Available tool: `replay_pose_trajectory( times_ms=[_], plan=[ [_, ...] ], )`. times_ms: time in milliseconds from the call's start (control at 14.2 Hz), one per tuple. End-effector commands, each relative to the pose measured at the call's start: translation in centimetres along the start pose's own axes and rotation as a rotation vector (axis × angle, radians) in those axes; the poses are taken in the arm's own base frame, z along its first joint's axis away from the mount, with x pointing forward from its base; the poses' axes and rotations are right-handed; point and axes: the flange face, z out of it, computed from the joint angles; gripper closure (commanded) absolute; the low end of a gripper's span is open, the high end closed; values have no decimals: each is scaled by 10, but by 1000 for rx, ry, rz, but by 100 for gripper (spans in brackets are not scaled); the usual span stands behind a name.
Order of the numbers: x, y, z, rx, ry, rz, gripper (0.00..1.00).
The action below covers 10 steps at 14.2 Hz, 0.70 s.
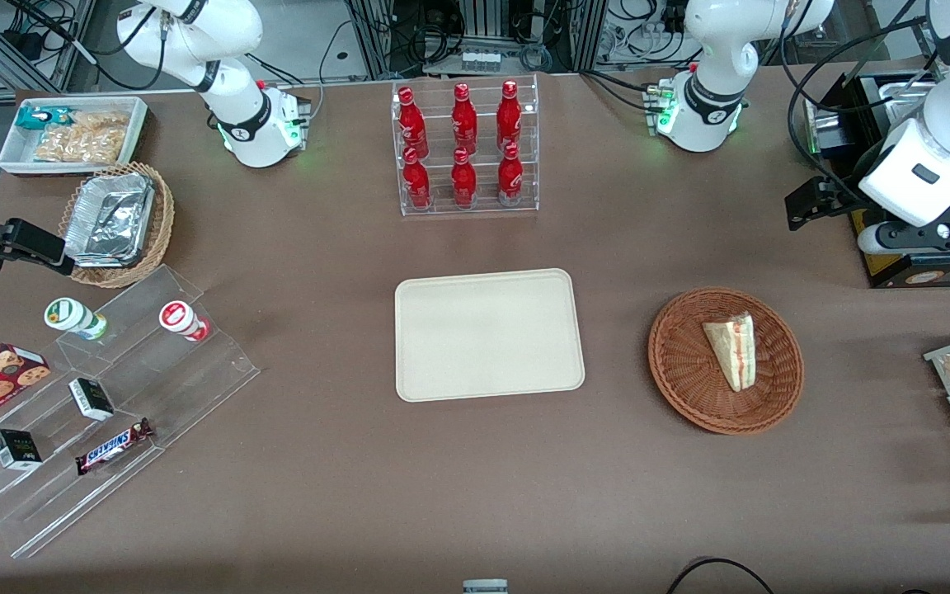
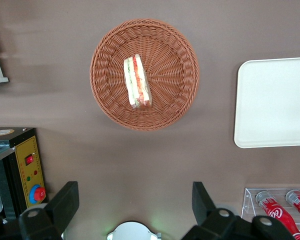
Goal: Place sandwich from basket to tray
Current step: 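Move the left gripper down over the wrapped sandwich in the wicker basket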
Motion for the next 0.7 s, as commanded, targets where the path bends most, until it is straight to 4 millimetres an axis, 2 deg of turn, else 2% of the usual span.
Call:
replay_pose_trajectory(
  times_ms=[0,141,281,422,633],
  plan=[
    [-11,-2,-2,19,20,10,0],
    [-11,-2,-2,19,20,10,0],
    [-7,-3,8,21,2,5,0],
    [2,-7,37,43,-1,-3,0],
    [17,-7,99,60,19,-38,0]
  ],
)
